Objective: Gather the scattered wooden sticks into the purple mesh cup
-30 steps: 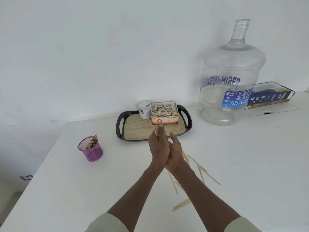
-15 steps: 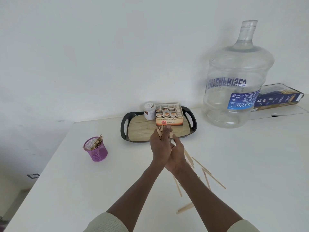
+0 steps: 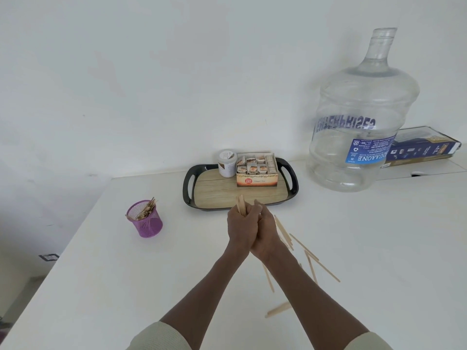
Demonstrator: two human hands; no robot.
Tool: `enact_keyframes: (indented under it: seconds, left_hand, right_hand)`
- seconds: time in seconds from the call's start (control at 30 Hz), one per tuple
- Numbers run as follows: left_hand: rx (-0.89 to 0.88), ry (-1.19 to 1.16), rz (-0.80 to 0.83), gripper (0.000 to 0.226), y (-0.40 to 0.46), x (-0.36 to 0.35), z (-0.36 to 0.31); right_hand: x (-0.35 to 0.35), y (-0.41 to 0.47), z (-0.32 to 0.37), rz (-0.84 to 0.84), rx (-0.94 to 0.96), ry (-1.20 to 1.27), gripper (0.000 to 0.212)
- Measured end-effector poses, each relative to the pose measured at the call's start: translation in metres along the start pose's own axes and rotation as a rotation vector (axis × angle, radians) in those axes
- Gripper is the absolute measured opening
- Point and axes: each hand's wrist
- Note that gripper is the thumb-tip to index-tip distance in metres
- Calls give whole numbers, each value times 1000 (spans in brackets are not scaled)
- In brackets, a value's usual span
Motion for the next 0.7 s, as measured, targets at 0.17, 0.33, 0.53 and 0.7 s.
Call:
enact_keyframes:
  seconds: [0.17, 0.33, 0.53, 0.7]
  left_hand:
    - [-82, 7, 2, 19, 3, 15, 5]
    - [-163, 124, -71, 38, 13, 29, 21]
    - [-204, 234, -74, 38, 25, 47, 38]
    - [-185, 243, -123, 32, 34, 66, 49]
  right_hand:
    - [-5, 0, 17, -156, 169, -338, 44]
    - [-32, -8, 41, -114, 588, -1002, 30]
    - [-64, -15, 37, 191, 706, -1718, 23]
    - [-80, -16, 11, 243, 735, -1872, 15]
Point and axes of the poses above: each hand's wrist, its own y-axis towards the middle knuckle, its own x-axis out of the back of the hand, z = x × y, and after that the axes turned 11 degrees about -z, right-handed
